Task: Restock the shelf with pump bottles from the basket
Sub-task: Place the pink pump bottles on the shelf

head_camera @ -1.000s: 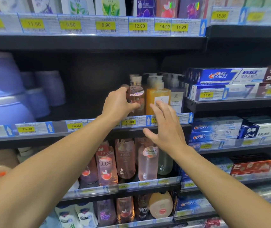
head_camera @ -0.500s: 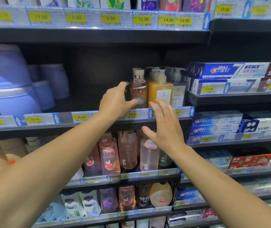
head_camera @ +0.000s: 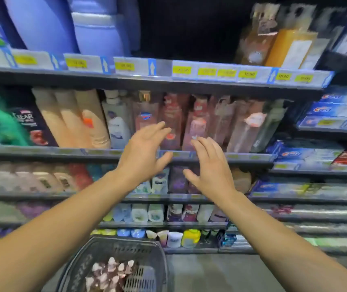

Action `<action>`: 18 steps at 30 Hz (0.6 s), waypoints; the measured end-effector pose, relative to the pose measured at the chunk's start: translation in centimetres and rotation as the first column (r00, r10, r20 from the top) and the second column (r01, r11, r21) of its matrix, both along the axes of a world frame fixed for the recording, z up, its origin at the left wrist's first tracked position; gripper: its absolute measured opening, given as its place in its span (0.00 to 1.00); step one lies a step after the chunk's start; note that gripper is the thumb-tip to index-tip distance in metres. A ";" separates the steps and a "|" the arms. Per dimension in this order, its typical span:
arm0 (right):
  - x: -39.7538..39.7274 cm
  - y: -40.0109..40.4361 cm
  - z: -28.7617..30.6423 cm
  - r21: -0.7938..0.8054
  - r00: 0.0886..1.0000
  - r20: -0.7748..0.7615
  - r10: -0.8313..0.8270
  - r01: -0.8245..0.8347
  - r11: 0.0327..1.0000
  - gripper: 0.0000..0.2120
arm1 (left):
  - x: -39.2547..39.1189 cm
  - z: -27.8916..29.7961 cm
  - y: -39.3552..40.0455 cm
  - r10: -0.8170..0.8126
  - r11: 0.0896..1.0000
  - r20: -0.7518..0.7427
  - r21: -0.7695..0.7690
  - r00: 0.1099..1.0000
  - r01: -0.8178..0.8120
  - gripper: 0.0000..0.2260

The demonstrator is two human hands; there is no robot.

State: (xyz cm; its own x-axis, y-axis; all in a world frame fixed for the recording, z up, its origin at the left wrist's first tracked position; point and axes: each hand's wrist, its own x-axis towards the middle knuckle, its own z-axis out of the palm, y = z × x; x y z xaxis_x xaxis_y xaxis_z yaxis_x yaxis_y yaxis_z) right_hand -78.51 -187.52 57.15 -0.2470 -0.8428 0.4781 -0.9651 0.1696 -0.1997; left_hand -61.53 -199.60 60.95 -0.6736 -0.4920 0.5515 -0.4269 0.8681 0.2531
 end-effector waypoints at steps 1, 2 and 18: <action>1.5 -0.1 -1.3 0.031 1.000 0.007 0.009 -0.009 0.999 0.36 | 1.9 -1.7 -0.1 0.002 1.000 0.032 0.022 0.999 -0.003 0.28; 3.0 -0.1 -2.7 0.058 1.000 0.011 0.017 -0.018 0.998 0.37 | 3.7 -3.5 -0.1 0.004 0.999 0.064 0.038 0.998 -0.007 0.28; 19.8 -0.4 -24.4 0.560 0.969 0.214 0.120 -0.223 0.798 0.38 | 24.2 -28.3 2.7 0.032 0.835 0.328 0.511 0.944 -0.206 0.25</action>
State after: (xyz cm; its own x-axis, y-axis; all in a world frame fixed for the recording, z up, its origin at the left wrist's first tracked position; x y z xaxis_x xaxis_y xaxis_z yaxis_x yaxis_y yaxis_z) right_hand -58.71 -187.89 32.78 -0.1016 -0.9846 -0.1423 -0.9525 0.1375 -0.2717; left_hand -37.32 -196.88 32.69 -0.6766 -0.7355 -0.0345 -0.6471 0.5717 0.5045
